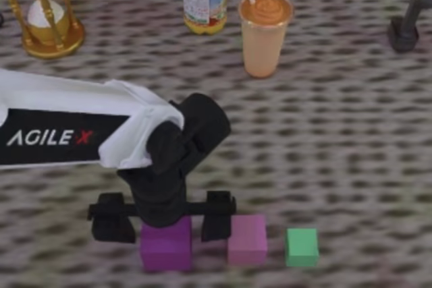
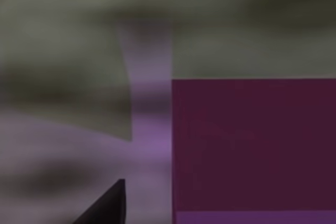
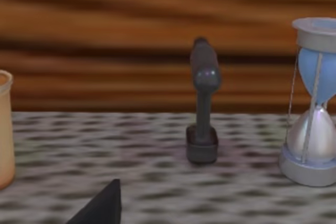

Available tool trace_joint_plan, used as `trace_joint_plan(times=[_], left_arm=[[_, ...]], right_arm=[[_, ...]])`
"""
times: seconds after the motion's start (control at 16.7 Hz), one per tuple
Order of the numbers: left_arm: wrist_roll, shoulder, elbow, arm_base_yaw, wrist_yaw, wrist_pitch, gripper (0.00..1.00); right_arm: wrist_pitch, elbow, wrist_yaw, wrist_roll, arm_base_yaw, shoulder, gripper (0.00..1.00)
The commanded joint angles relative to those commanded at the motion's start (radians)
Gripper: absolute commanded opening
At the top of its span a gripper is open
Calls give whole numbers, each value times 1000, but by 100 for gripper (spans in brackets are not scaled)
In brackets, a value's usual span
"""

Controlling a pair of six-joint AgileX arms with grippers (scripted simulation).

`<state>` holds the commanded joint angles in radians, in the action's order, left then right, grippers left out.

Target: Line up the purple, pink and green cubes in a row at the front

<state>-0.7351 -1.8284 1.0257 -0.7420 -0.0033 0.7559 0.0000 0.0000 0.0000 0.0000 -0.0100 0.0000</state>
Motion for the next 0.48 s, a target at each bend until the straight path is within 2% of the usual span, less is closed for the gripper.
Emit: trace_joint_plan(times=[0.48], left_arm=[[-5,101,145,14,0,254,100]], right_arm=[[0,0,0,0,0,0,100]])
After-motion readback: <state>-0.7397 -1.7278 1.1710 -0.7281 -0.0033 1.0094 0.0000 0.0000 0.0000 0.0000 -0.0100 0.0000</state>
